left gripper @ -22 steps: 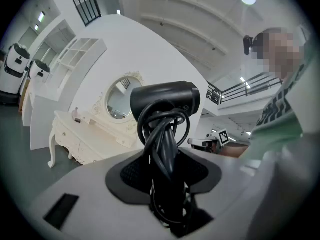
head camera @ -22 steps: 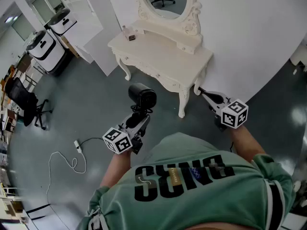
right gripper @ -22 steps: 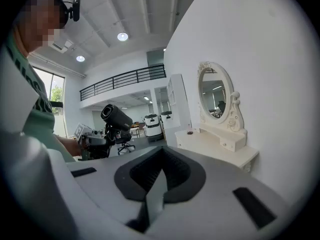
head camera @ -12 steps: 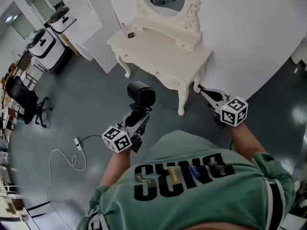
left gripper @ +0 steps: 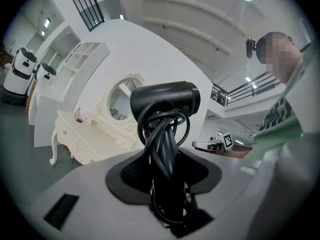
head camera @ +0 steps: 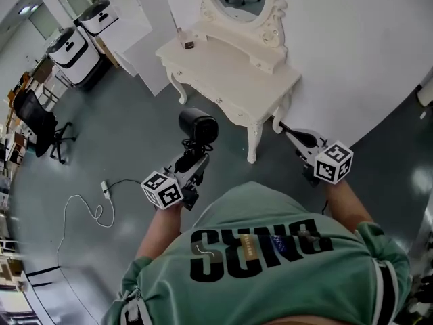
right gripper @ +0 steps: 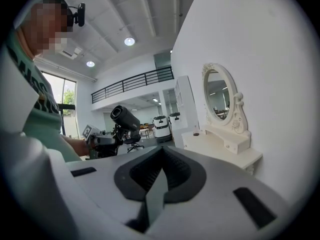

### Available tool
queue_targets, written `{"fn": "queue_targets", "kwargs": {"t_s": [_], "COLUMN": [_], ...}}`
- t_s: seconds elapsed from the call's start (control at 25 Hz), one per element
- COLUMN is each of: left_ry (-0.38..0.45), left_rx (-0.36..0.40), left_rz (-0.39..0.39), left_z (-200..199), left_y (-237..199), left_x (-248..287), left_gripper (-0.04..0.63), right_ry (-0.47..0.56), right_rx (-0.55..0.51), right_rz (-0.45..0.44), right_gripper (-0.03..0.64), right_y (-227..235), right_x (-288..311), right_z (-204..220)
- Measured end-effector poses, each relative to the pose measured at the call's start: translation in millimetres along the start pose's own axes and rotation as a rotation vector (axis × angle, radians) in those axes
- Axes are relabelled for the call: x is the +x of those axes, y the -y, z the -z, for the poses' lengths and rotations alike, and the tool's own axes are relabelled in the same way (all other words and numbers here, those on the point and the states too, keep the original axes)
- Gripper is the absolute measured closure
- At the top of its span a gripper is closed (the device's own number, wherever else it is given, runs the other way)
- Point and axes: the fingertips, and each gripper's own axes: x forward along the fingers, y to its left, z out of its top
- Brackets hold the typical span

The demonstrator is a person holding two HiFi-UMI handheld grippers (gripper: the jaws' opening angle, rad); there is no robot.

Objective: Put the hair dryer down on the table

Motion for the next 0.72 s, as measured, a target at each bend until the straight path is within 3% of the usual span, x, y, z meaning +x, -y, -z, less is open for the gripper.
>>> {"fn": "queue_targets", "kwargs": {"t_s": [0.36, 0.72], "left_ry": [0.021, 0.035], "left_rx": [-0.040, -0.065], "left_rz": [-0.061, -0.062], "left_z": [9.3, -5.5], "left_y": [15.3, -47.3], "left_x": [21.8, 27.2], "left_gripper": [0.416, 0.416], "right_ry": [-0.017, -0.059], "right_rx": [0.029, 0.029], "right_rz": [-0.058, -0.099], "right_gripper": [0.623, 0.623], "right_y": [31.7, 42.8], "right_x": [-17.3, 51.5], "right_z": [15.8, 16.0]}}
